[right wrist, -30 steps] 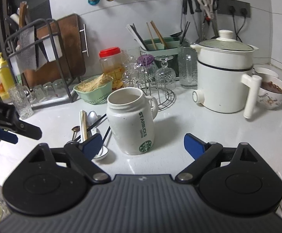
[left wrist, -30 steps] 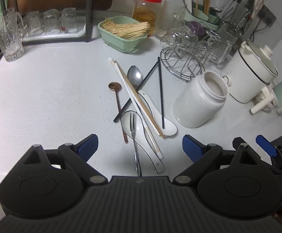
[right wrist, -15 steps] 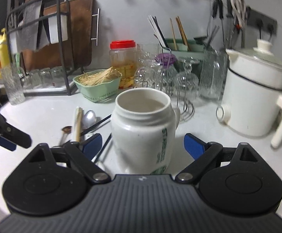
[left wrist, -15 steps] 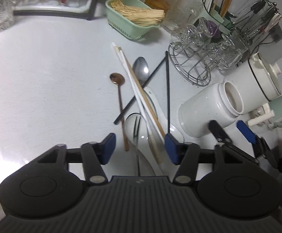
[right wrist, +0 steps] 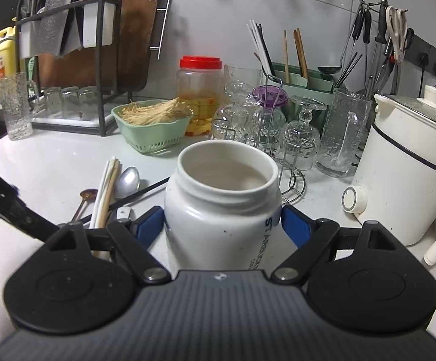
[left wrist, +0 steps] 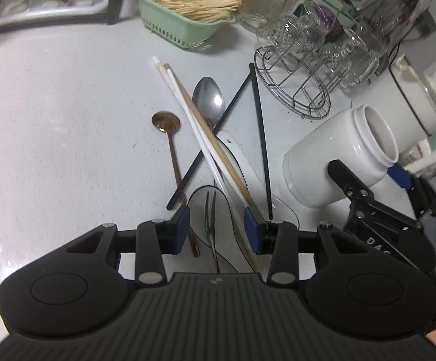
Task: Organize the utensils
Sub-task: 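Close the right gripper around the white ceramic jar, then close the left gripper on the silver fork in the utensil pile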
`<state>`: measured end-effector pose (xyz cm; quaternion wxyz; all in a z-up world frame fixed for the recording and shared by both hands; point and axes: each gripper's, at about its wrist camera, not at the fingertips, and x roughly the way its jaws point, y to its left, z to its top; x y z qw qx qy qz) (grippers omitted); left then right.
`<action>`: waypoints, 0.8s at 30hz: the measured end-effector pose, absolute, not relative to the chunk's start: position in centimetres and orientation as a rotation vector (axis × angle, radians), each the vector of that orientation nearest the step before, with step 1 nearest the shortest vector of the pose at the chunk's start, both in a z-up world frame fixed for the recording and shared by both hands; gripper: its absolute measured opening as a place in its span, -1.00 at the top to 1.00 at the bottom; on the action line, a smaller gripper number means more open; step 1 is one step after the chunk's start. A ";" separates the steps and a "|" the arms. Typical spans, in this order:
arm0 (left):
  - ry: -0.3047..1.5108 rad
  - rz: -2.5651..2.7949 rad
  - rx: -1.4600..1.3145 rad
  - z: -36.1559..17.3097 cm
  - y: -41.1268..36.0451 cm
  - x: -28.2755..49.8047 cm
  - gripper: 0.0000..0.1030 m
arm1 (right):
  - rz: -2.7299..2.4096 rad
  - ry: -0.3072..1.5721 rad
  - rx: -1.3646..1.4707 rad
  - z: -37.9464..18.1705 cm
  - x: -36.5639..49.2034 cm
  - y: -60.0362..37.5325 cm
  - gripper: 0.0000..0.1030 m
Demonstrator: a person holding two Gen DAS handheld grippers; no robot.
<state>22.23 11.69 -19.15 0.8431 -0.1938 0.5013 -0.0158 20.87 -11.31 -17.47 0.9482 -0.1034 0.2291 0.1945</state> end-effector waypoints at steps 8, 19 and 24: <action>1.070 0.001 -0.229 -19.5 9.8 23.5 0.11 | 0.407 0.486 -0.224 -17.3 20.7 -11.5 -0.69; 1.104 0.083 -0.099 -20.0 8.4 24.3 0.26 | 0.436 0.485 -0.230 -17.3 20.2 -12.4 -0.69; 1.106 0.109 -0.122 -20.4 8.7 24.2 0.36 | 0.436 0.491 -0.230 -17.2 20.2 -12.3 -0.69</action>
